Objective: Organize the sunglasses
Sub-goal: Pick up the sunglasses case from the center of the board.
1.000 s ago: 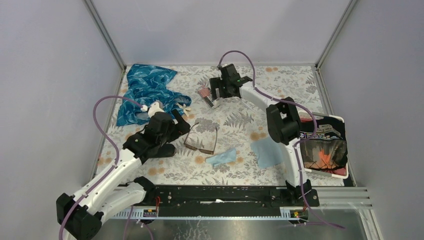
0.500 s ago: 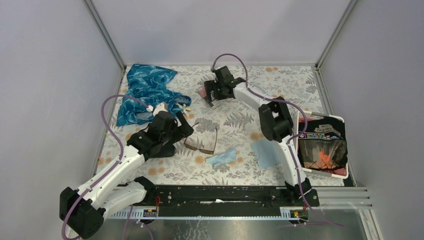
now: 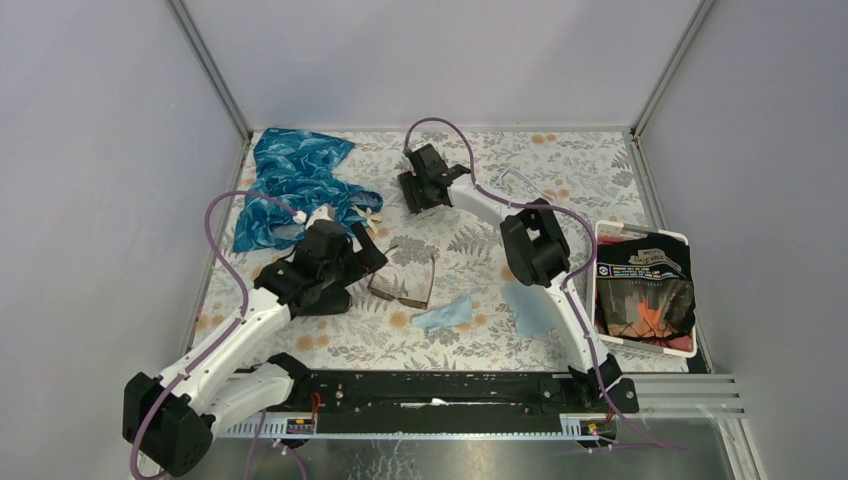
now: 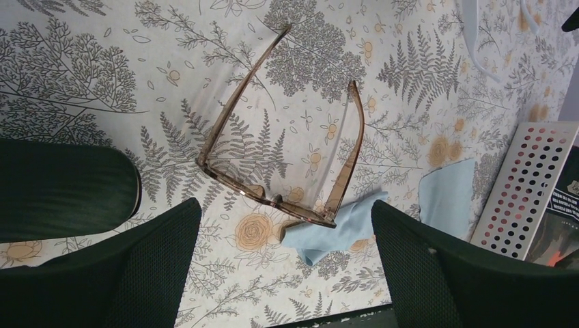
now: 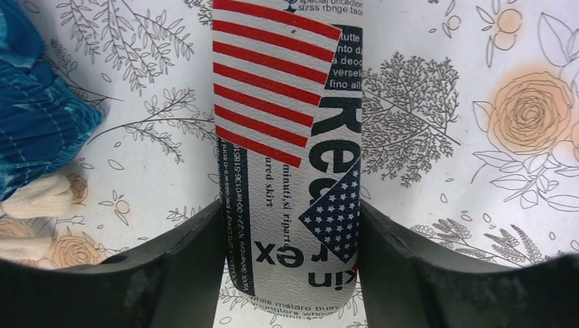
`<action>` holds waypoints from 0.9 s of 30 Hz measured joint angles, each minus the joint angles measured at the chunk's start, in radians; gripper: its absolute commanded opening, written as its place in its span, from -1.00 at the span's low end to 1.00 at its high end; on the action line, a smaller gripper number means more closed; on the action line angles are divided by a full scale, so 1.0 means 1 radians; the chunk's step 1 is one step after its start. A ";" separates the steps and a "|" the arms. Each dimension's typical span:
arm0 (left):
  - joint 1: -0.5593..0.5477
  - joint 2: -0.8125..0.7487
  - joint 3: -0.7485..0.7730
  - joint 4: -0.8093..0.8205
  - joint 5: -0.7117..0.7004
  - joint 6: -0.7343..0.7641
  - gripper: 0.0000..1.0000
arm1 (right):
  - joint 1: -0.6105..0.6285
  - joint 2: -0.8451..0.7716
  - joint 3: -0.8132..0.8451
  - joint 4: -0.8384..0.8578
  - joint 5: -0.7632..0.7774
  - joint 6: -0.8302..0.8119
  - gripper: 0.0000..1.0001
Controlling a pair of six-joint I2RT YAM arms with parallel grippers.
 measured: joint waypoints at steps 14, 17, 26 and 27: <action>0.133 0.062 0.004 0.022 0.053 0.035 0.97 | -0.003 -0.444 -0.599 0.147 -0.056 0.205 0.00; 0.139 0.066 0.004 0.080 0.084 0.035 0.97 | -0.016 -0.626 -0.764 0.206 -0.146 0.296 -0.03; 0.224 0.236 0.081 0.315 0.416 0.026 0.97 | -0.180 -0.942 -1.180 0.568 -0.523 0.652 0.00; 0.225 0.250 0.066 0.372 0.475 0.011 0.97 | -0.181 -0.954 -1.217 0.605 -0.553 0.692 0.00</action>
